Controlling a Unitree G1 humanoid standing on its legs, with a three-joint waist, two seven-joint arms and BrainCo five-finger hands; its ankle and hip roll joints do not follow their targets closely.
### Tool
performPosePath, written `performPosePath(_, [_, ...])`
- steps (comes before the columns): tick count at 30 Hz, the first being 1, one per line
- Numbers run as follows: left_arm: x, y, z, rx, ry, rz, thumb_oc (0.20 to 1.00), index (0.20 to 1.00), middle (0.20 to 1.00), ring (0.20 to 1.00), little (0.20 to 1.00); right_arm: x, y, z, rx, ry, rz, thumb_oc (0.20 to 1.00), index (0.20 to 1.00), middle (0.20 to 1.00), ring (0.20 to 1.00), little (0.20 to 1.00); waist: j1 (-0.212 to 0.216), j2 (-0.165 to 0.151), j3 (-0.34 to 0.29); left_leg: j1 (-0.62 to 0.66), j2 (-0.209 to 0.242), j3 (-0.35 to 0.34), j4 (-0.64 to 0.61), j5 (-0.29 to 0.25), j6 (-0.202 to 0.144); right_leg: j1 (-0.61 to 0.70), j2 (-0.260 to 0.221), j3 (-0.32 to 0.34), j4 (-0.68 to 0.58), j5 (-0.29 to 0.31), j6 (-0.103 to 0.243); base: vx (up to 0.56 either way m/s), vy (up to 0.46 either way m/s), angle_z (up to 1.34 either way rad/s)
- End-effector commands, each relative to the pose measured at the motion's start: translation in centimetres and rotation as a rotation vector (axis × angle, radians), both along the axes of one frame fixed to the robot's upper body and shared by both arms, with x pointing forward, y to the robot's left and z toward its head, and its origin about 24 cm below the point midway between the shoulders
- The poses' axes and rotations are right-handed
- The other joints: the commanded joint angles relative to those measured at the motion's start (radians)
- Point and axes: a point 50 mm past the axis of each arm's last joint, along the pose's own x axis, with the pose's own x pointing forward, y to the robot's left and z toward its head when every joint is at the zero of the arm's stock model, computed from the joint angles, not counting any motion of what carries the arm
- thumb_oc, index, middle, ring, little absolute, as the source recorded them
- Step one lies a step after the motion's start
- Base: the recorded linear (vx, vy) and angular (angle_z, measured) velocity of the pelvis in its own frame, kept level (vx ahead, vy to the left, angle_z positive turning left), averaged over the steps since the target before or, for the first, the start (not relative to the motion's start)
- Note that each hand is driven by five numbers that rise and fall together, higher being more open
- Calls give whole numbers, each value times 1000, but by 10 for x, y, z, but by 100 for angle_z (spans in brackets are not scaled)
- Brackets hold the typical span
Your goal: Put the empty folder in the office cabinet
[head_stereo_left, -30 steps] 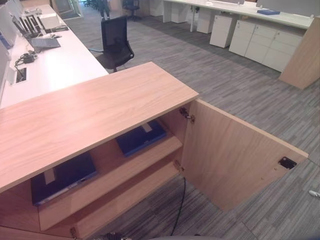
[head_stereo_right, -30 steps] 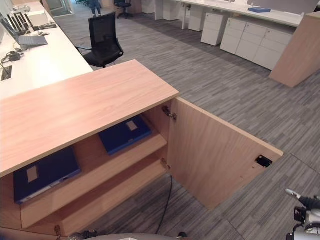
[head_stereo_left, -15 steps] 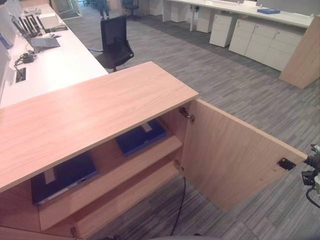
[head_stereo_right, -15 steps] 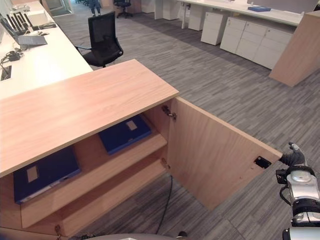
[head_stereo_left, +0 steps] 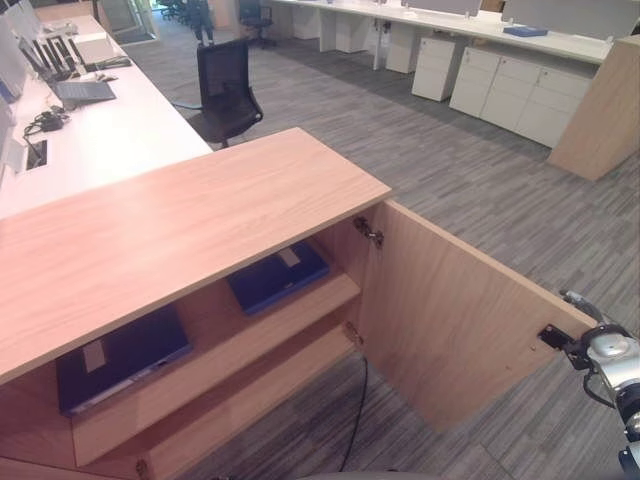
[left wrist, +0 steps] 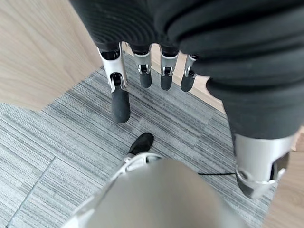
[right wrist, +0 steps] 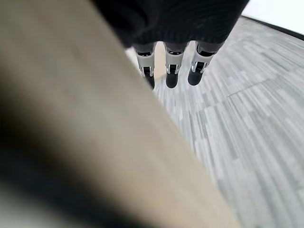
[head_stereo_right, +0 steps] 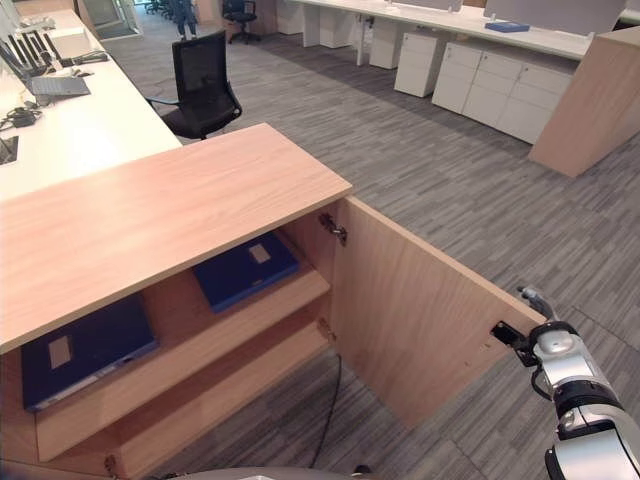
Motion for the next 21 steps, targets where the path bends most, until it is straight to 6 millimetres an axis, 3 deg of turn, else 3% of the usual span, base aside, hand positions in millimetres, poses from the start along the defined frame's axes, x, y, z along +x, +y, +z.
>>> performPosePath(1, [4, 9, 3, 18, 11, 19, 1000, 1000, 1000, 1000, 1000, 39, 71, -5, 63, 49, 353, 1000, 1000, 1000, 1000, 1000, 37, -46, -13, -16, -38, -85, -35, -56, 14, -20, 46, 16, 0, -86, 5, -19, 10, -6])
performPosePath(4, [4, 7, 2, -12, 5, 26, 1000, 1000, 1000, 1000, 1000, 45, 116, 11, 114, 73, 653, 1000, 1000, 1000, 1000, 1000, 30, -45, -6, -18, -37, -78, -35, -53, 10, -25, 48, 21, 0, -85, 5, -16, 12, -16])
performPosePath(5, [6, 2, 1, -40, -5, 27, 1000, 1000, 1000, 1000, 1000, 41, 150, 21, 219, 72, 834, 1000, 1000, 1000, 1000, 1000, 29, -44, -3, -18, -36, -72, -35, -51, 8, -29, 48, 22, 0, -82, 7, -19, 18, -15])
performPosePath(6, [7, 1, 1, -47, -13, 31, 1000, 1000, 1000, 1000, 1000, 39, 166, 26, 271, 68, 908, 1000, 1000, 1000, 1000, 1000, 30, -43, -2, -18, -35, -70, -35, -51, 8, -30, 47, 21, 0, -81, 7, -12, 13, -11])
performPosePath(7, [7, 0, 1, -47, -13, 31, 1000, 1000, 1000, 1000, 1000, 39, 166, 26, 271, 68, 908, 1000, 1000, 1000, 1000, 1000, 29, -43, -2, -18, -35, -70, -35, -51, 8, -30, 47, 21, 0, -81, 7, -3, 8, -10])
performPosePath(13, [16, 0, 3, -43, -53, 11, 1000, 1000, 1000, 1000, 1000, 13, 256, 57, 556, 88, 1327, 1000, 1000, 1000, 1000, 1000, 47, -51, -7, -21, -31, -65, -35, -46, 5, -38, 41, 9, 0, -67, 12, -1, 10, 2])
performPosePath(19, [5, -10, -1, -46, -35, -22, 1000, 1000, 1000, 1000, 1000, 7, 282, 55, 656, 68, 1389, 1000, 1000, 1000, 1000, 1000, 77, -65, -2, -35, -31, -78, -35, -39, 2, -42, 38, -8, 0, -68, 11, -10, 4, 4])
performPosePath(21, [-2, -9, -2, -42, -19, -27, 1000, 1000, 1000, 1000, 1000, 7, 287, 45, 657, 84, 1372, 1000, 1000, 1000, 1000, 1000, 92, -67, 5, -46, -34, -89, -35, -36, 4, -42, 33, -23, 0, -66, 13, -41, 19, 32])
